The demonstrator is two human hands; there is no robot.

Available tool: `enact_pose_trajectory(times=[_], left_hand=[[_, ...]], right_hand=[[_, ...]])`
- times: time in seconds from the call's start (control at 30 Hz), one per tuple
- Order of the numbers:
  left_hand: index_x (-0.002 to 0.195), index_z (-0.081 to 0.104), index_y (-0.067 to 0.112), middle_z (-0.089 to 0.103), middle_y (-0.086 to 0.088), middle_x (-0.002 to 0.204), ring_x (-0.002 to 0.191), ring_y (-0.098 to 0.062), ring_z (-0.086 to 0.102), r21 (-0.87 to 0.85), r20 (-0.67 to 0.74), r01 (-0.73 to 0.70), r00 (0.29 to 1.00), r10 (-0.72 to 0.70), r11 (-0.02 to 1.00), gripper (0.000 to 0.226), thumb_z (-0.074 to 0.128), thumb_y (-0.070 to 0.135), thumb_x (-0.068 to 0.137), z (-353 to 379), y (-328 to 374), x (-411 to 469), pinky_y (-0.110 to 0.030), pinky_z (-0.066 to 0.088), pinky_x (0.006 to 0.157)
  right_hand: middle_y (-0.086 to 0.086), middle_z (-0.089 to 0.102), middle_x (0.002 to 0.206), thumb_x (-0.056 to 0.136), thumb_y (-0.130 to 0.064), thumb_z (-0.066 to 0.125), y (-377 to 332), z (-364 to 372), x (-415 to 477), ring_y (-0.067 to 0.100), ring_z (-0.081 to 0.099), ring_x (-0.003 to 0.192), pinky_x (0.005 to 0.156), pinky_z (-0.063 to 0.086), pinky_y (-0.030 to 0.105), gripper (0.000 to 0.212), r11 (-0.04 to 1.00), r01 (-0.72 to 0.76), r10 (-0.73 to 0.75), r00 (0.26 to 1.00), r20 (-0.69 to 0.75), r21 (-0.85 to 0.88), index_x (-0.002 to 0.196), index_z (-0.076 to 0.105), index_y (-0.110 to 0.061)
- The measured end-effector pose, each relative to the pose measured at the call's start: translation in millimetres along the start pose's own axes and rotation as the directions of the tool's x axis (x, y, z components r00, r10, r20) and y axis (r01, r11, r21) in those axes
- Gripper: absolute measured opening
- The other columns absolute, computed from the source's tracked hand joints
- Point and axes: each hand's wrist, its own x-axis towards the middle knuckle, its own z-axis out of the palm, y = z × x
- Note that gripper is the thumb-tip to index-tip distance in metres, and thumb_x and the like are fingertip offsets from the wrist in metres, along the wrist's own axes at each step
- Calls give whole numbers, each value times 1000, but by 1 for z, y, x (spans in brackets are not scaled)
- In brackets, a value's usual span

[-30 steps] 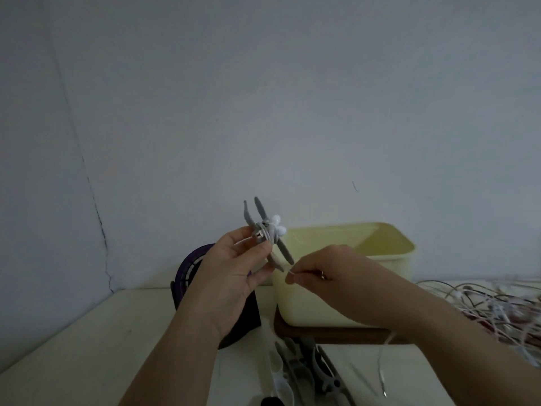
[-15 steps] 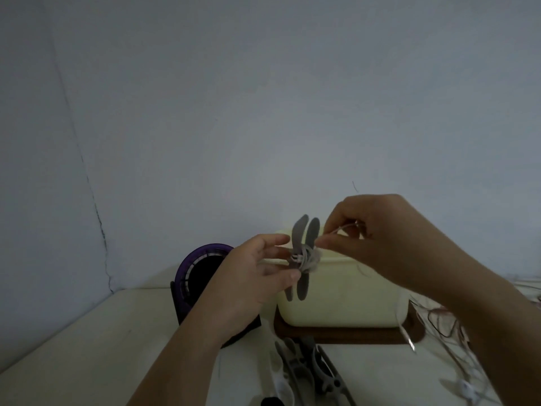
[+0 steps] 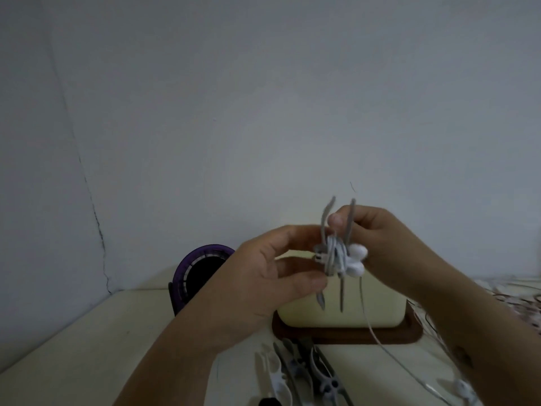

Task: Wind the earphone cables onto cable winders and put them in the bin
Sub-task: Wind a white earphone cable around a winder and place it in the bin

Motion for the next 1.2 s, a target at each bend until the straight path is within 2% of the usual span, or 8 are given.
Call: enact_pose_trajectory(times=[0.1, 0.2, 0.37, 0.47, 0.6, 0.7, 0.87, 1.2], left_hand=[[108, 72, 27, 71, 0, 116, 110, -19, 65, -103, -94, -68, 994, 59, 992, 36, 70, 18, 73, 0, 1, 1, -29, 55, 86], [107, 73, 20, 71, -1, 115, 109, -18, 66, -254, -222, -96, 974, 38, 962, 34, 60, 10, 77, -1, -2, 5, -27, 56, 82], [118, 66, 11, 70, -8, 117, 105, -19, 66, -421, -310, -90, 949, -50, 903, 41, 56, 9, 78, -9, -7, 9, -27, 57, 81], [116, 67, 11, 70, -11, 117, 107, -24, 65, -478, -301, -36, 945, -125, 877, 39, 56, 6, 79, -15, -11, 8, -30, 58, 80], [117, 65, 9, 70, -9, 117, 108, -23, 65, -465, -348, -22, 923, -161, 885, 42, 59, 7, 75, -17, -17, 9, -34, 57, 87], [118, 63, 8, 71, -8, 115, 102, -19, 68, -438, -396, -35, 905, -157, 898, 45, 59, 7, 73, -18, -19, 10, -32, 57, 85], [115, 64, 11, 73, -3, 111, 109, -18, 66, -270, -415, 5, 902, -121, 963, 35, 59, 7, 80, -14, -21, 7, -38, 53, 93], [106, 64, 22, 75, 6, 97, 94, -10, 70, 2, -396, 133, 910, -121, 991, 28, 61, 0, 88, -8, -20, 7, -26, 57, 78]], right_hand=[[12, 50, 66, 74, -46, 73, 5, 21, 0, 21, 40, 62, 63, 36, 33, 48, 994, -26, 32, 998, -51, 103, 76, 62, 1], [0, 39, 55, 91, -40, 52, 6, 32, 0, 11, 31, 52, 52, 28, 24, 46, 991, 5, -18, 995, -94, -134, 82, 62, 5], [-8, 38, 51, 98, -25, 48, -3, 40, -3, 6, 32, 46, 47, 26, 19, 32, 909, 25, -17, 1000, 23, -416, 68, 59, -23], [-7, 40, 48, 98, -28, 48, -3, 40, -4, 8, 37, 47, 48, 30, 19, 35, 831, 61, -16, 996, 85, -553, 71, 59, -9], [1, 55, 63, 99, -31, 44, -16, 36, -8, 7, 45, 54, 54, 35, 20, 36, 731, 45, 101, 980, 173, -681, 90, 66, -4], [7, 69, 96, 98, -29, 44, -31, 33, -13, 13, 62, 81, 76, 45, 26, 33, 725, 35, 170, 959, 228, -688, 105, 69, -10], [-4, 53, 62, 97, -32, 45, -43, 28, -15, -1, 48, 56, 60, 39, 16, 29, 692, 51, 110, 978, 175, -720, 97, 70, -18], [-18, 52, 49, 91, -35, 54, -51, 16, -12, 3, 44, 43, 46, 36, 13, 22, 787, 62, -111, 993, -42, -613, 74, 66, -29]])
